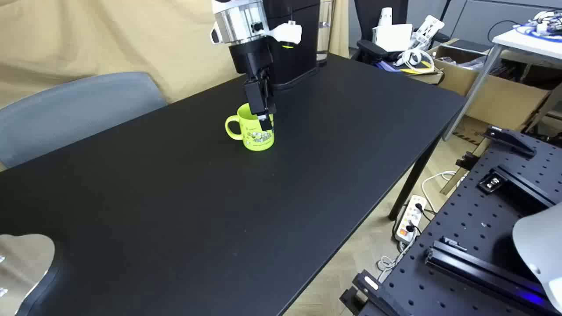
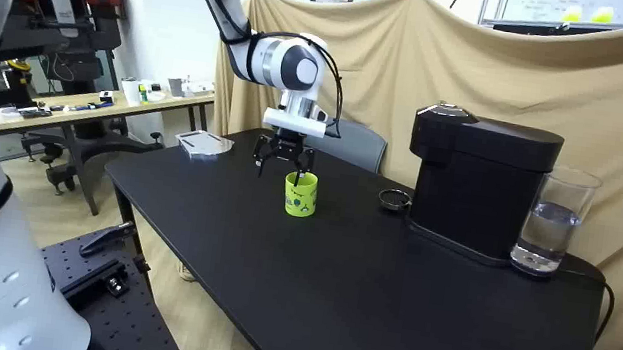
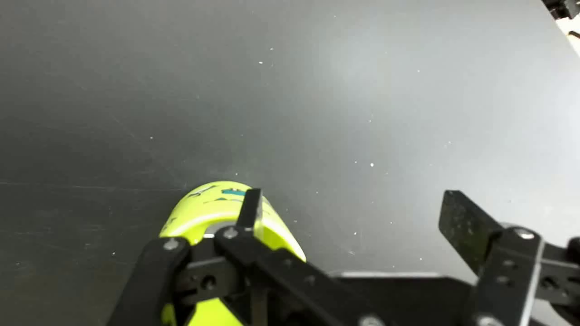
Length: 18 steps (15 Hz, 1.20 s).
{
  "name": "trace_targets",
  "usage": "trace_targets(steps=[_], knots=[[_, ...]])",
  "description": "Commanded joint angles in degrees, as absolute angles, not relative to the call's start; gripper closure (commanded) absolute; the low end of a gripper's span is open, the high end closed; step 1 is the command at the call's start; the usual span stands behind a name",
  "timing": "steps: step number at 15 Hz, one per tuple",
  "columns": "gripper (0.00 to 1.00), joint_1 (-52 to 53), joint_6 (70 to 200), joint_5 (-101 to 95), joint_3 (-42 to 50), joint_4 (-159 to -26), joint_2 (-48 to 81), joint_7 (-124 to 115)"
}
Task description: Move the cup forward
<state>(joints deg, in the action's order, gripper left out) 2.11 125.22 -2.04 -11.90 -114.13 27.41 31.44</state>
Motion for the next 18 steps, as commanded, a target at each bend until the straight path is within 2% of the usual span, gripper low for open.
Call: trace_targets(steps=[1, 14, 18], knots=[[0.0, 2.3, 125.1, -1.9, -11.7, -114.0, 27.4, 31.5], [0.0, 2.3, 125.1, -1.9, -11.7, -114.0, 27.4, 31.5], [0.0, 5.6, 136.2, -8.9, -9.3, -113.3, 28.5, 26.0]])
